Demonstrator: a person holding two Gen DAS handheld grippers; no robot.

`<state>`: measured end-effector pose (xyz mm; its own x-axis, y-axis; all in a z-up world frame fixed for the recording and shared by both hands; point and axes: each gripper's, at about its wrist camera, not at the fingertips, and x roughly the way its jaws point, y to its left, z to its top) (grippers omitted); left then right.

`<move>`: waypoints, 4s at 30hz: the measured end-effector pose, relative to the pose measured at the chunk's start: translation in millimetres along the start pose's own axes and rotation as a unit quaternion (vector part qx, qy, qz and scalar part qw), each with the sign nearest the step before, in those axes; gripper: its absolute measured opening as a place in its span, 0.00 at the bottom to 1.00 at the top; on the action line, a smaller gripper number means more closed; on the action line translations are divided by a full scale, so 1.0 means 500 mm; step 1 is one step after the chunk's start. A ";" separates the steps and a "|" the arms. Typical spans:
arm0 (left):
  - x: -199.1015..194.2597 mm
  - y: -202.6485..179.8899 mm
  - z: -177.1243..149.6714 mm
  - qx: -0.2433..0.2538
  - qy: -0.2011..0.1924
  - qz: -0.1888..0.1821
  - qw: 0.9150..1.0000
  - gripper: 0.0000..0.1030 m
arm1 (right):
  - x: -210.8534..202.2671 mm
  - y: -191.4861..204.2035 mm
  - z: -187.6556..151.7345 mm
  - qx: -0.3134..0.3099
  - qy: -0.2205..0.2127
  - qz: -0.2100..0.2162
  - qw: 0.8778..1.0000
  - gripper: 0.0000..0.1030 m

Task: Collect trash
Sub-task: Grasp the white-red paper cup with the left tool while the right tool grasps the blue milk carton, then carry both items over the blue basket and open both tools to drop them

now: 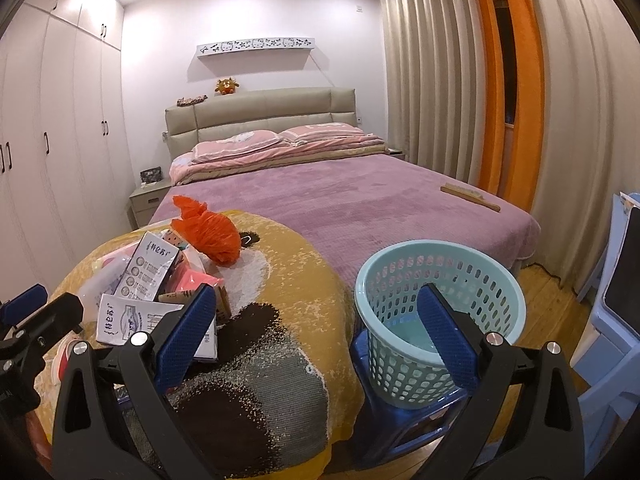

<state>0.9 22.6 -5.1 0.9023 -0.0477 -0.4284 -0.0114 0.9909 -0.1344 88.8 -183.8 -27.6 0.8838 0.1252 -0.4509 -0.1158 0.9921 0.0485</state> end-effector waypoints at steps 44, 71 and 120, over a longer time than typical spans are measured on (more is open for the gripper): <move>0.056 0.301 -0.133 -0.097 0.158 0.059 0.981 0.91 | 0.169 0.200 -0.030 -0.080 0.198 0.264 0.941 0.77; 0.061 0.294 -0.128 -0.074 0.152 0.078 0.982 0.74 | 0.176 0.252 -0.056 -0.250 0.187 0.307 0.899 0.67; 0.441 -0.338 0.043 0.089 0.195 -0.182 0.960 0.73 | 0.351 -0.375 -0.017 0.130 0.222 -0.029 0.966 0.30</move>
<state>211.1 -152.5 -57.5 0.6024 -0.4033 -0.6888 0.3792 0.9040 -0.1976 261.5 -348.1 -123.5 0.5968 0.1098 -0.7948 0.0968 0.9735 0.2072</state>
